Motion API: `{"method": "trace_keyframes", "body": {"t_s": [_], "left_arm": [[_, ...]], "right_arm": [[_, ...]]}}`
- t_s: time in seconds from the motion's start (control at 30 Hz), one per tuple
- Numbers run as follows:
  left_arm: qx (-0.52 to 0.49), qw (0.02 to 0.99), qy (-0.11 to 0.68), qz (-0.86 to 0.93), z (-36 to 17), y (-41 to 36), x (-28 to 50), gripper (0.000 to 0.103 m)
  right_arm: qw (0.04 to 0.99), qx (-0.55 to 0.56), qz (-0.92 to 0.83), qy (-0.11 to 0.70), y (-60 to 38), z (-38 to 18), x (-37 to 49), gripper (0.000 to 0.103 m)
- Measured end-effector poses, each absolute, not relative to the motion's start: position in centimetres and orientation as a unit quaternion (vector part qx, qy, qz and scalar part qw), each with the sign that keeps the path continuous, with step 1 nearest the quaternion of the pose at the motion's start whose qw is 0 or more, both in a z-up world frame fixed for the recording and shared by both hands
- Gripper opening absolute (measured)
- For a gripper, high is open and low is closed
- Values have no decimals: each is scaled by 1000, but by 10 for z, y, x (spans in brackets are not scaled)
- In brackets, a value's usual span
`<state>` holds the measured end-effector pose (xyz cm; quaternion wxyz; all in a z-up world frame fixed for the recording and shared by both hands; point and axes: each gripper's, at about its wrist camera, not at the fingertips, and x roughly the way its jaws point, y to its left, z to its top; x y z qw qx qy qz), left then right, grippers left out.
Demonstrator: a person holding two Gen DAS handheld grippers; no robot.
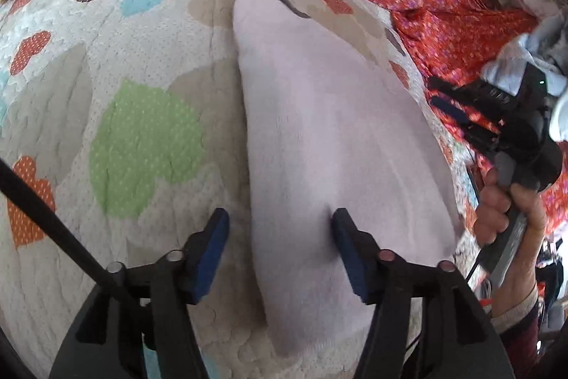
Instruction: Fold small clothes
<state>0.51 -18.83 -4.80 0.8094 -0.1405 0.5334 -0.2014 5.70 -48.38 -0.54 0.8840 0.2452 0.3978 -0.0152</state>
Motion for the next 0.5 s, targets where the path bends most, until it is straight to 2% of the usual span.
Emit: {"method": "trace_keyframes", "body": {"t_s": [0.1, 0.5], "left_arm": [[-146, 809, 531, -207, -44, -182, -4, 63], [-104, 865, 458, -175, -22, -149, -39, 69]], "right_arm": [[890, 254, -21, 378, -493, 10, 36, 35], [879, 182, 58, 437, -471, 10, -41, 35]]}}
